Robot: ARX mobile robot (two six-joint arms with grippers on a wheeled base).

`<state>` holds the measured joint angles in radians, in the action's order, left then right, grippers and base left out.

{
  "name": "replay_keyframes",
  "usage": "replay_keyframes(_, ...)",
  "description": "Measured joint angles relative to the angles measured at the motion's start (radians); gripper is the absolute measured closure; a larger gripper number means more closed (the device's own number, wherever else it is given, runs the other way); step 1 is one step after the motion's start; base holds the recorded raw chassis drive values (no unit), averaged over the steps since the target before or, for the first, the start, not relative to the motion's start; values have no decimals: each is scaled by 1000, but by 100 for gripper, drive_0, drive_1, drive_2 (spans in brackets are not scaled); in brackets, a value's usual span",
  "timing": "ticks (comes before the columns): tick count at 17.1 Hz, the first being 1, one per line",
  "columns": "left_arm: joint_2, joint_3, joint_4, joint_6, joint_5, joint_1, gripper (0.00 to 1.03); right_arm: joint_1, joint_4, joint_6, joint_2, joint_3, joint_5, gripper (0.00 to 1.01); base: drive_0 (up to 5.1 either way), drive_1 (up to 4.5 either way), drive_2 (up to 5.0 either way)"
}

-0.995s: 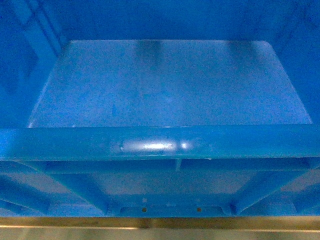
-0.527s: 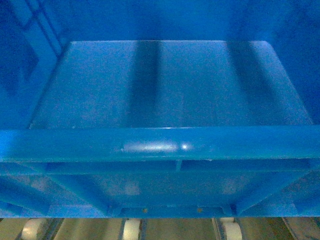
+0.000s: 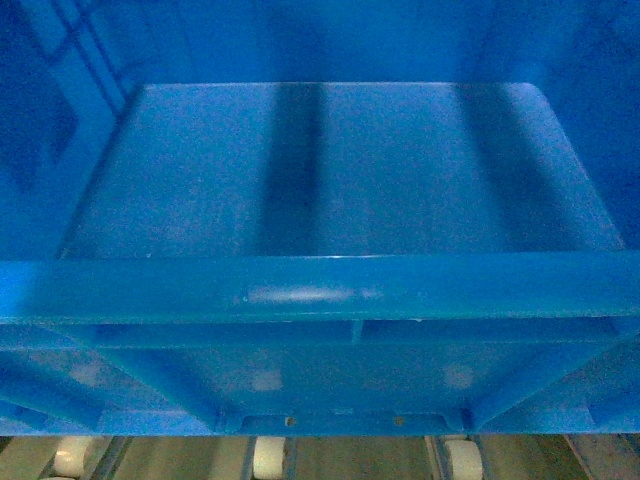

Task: Place box next to blue box on left shelf

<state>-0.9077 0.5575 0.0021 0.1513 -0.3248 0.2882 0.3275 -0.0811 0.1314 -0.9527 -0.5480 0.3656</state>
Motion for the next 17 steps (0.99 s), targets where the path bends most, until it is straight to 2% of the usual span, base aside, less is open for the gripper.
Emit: replay_keyframes(17, 0, 0, 0, 0, 0, 0, 95, 0, 0, 0, 0, 0, 0, 91, 0, 429, -428)
